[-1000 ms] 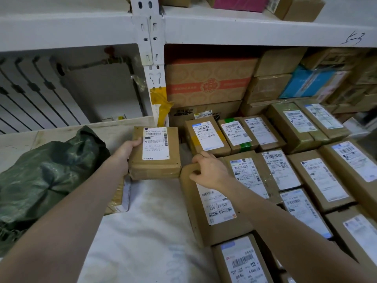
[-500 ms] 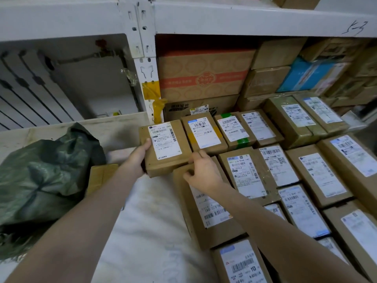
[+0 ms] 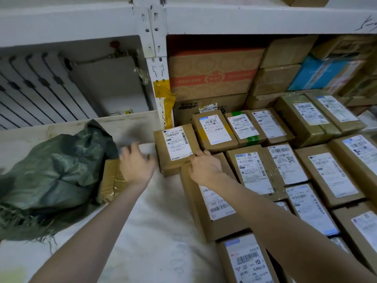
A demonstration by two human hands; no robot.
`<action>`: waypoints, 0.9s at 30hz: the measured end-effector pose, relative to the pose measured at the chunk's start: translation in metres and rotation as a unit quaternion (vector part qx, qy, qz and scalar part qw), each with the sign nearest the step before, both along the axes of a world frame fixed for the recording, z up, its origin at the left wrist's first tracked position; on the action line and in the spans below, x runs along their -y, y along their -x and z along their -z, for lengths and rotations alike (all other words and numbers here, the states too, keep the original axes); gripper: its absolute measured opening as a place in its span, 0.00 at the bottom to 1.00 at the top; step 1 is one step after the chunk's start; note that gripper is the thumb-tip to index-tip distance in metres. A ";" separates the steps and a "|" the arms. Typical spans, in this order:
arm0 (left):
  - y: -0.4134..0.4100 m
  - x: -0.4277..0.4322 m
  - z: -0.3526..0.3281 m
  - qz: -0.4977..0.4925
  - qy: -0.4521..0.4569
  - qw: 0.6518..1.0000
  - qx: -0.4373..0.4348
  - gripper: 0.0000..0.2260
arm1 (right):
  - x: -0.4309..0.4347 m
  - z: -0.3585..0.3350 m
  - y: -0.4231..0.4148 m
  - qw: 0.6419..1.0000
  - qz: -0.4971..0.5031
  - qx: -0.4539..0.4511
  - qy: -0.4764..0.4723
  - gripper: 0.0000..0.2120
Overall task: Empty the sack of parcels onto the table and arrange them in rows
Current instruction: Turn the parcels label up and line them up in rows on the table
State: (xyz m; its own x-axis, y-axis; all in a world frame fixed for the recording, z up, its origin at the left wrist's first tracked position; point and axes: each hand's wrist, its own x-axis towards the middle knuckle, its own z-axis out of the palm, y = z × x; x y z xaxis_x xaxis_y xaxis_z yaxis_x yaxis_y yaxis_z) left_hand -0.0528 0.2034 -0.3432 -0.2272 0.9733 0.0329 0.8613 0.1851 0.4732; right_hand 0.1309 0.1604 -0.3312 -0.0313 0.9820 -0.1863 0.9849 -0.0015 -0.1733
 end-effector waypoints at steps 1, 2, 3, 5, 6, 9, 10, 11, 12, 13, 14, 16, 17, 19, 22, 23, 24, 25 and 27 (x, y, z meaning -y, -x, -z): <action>0.013 0.005 -0.001 -0.016 0.045 0.997 -0.054 0.29 | 0.000 -0.002 0.002 1.000 0.006 -0.001 0.001 0.18; 0.023 0.008 0.001 -0.036 0.107 0.990 -0.088 0.35 | 0.001 -0.003 0.003 1.000 0.017 -0.004 0.004 0.19; 0.034 0.012 0.002 -0.056 0.167 0.979 -0.100 0.42 | 0.003 -0.005 0.005 1.000 0.025 -0.010 0.003 0.19; 0.049 0.018 0.005 -0.090 0.234 0.964 -0.084 0.50 | 0.008 -0.006 0.011 0.999 0.027 -0.022 -0.003 0.20; 0.054 0.020 0.006 -0.106 0.239 0.962 -0.076 0.52 | 0.010 -0.006 0.014 0.999 0.027 -0.026 -0.005 0.20; 0.057 0.023 -0.001 -0.119 0.209 0.970 -0.030 0.50 | 0.016 -0.007 0.020 0.998 0.030 -0.058 -0.021 0.20; 0.055 0.024 -0.003 -0.115 0.194 0.974 -0.008 0.46 | 0.018 -0.008 0.022 0.996 0.030 -0.078 -0.029 0.20; 0.052 0.026 -0.006 -0.115 0.180 0.977 0.014 0.43 | 0.021 -0.009 0.023 0.993 0.030 -0.105 -0.035 0.19; 0.048 0.027 -0.010 -0.118 0.164 0.979 0.037 0.39 | 0.023 -0.011 0.023 0.989 0.031 -0.136 -0.039 0.18; 0.044 0.030 -0.013 -0.123 0.148 0.979 0.068 0.36 | 0.026 -0.012 0.024 0.984 0.033 -0.169 -0.040 0.17; 0.041 0.032 -0.016 -0.128 0.131 0.977 0.110 0.33 | 0.028 -0.012 0.024 0.977 0.038 -0.207 -0.038 0.16; 0.034 0.037 -0.023 -0.136 0.096 0.959 0.229 0.26 | 0.034 -0.013 0.026 0.956 0.063 -0.284 -0.033 0.15; 0.031 0.041 -0.026 -0.135 0.082 0.943 0.293 0.21 | 0.037 -0.016 0.027 0.944 0.082 -0.320 -0.028 0.14; 0.024 0.052 -0.035 -0.138 0.065 0.910 0.386 0.16 | 0.045 -0.025 0.028 0.915 0.120 -0.385 -0.010 0.13; 0.011 0.075 -0.051 -0.111 0.074 0.861 0.491 0.15 | 0.060 -0.044 0.027 0.841 0.151 -0.514 0.070 0.17; 0.005 0.086 -0.057 -0.081 0.096 0.836 0.534 0.17 | 0.067 -0.049 0.025 0.799 0.163 -0.566 0.118 0.21; -0.001 0.099 -0.061 -0.045 0.119 0.813 0.568 0.21 | 0.073 -0.051 0.021 0.764 0.176 -0.600 0.159 0.25; -0.007 0.114 -0.064 -0.023 0.131 0.795 0.592 0.24 | 0.081 -0.053 0.017 0.750 0.181 -0.610 0.181 0.27; -0.015 0.143 -0.068 -0.007 0.138 0.764 0.631 0.27 | 0.098 -0.052 0.006 0.755 0.175 -0.608 0.174 0.30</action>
